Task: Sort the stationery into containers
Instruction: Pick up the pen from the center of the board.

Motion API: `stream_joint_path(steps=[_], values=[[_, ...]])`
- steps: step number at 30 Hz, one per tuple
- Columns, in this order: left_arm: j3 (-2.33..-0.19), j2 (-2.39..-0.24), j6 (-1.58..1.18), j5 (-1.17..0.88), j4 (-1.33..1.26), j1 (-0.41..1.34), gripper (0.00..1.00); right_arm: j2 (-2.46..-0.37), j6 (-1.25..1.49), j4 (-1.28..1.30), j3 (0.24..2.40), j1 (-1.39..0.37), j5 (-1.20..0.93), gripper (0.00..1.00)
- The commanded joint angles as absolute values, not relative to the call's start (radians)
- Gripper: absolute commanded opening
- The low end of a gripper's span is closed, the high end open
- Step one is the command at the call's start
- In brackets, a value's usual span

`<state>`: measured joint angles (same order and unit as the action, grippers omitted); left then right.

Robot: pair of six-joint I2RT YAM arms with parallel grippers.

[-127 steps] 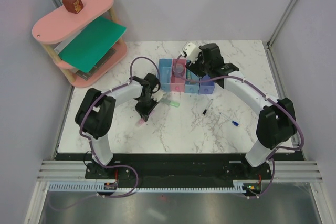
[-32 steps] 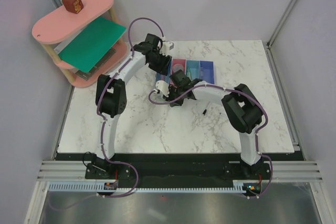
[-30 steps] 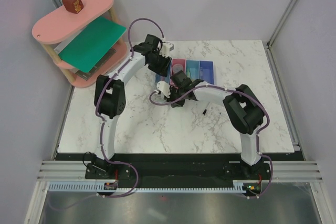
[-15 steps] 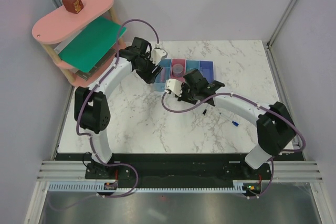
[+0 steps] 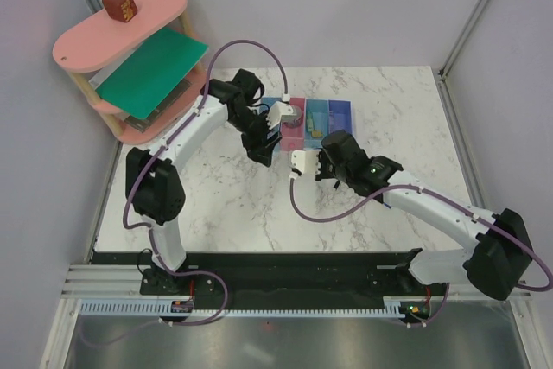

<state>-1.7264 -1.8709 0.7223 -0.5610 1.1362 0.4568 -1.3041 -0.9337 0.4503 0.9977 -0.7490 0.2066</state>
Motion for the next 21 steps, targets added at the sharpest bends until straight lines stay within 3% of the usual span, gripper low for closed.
stream_joint_path(steps=[1, 8, 21], values=[[-1.87, -1.867, 0.865, -0.718, 1.345, 0.521, 0.71, -1.21, -1.146, 0.292, 0.902, -0.801, 0.322, 0.0], [-1.989, -1.927, 0.933, -0.741, 1.491, 0.591, 0.71, -1.195, -1.287, 0.144, 0.847, -0.897, 0.386, 0.0], [-2.077, -2.016, 0.956, -0.686, 1.525, 0.626, 0.76, -1.198, -1.342, 0.149, 0.9, -1.02, 0.457, 0.0]])
